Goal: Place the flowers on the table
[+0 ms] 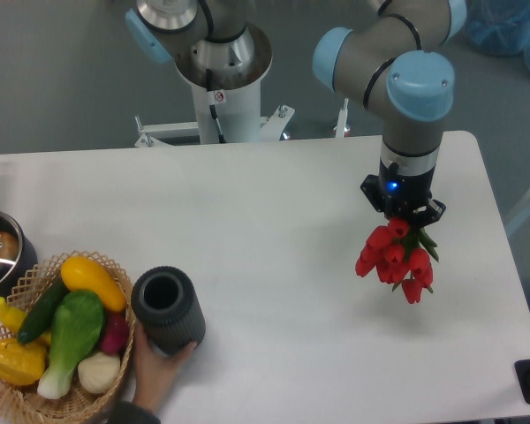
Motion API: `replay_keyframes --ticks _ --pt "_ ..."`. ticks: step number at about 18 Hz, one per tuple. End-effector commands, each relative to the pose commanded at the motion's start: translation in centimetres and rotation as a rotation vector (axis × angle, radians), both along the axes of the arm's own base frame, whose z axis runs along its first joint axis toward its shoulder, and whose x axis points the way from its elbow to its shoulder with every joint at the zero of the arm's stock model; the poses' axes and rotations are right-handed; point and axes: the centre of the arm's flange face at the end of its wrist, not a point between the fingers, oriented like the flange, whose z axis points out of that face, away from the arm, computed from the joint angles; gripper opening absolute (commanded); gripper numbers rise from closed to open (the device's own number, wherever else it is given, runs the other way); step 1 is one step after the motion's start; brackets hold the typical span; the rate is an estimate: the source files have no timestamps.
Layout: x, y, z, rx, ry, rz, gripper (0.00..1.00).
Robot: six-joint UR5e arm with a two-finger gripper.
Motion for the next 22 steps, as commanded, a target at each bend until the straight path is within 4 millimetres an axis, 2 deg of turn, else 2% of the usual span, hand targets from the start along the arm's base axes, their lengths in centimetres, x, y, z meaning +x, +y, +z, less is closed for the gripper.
replay_keyframes --ticks 8,11,17,20,22 --pt "-0.1 1.4 -1.6 -0.008 -0.015 -0.011 0.00" --pt "-0.2 1.7 -2.8 -0.014 -0.032 -0.009 0.01" --pt "0.2 4.1 -5.0 0.009 -0.023 0.018 0.05" --pt "0.2 4.4 -5.6 0.014 -0.024 0.027 0.13" --pt "0.1 4.5 -5.8 0.015 -0.028 0.025 0.24"
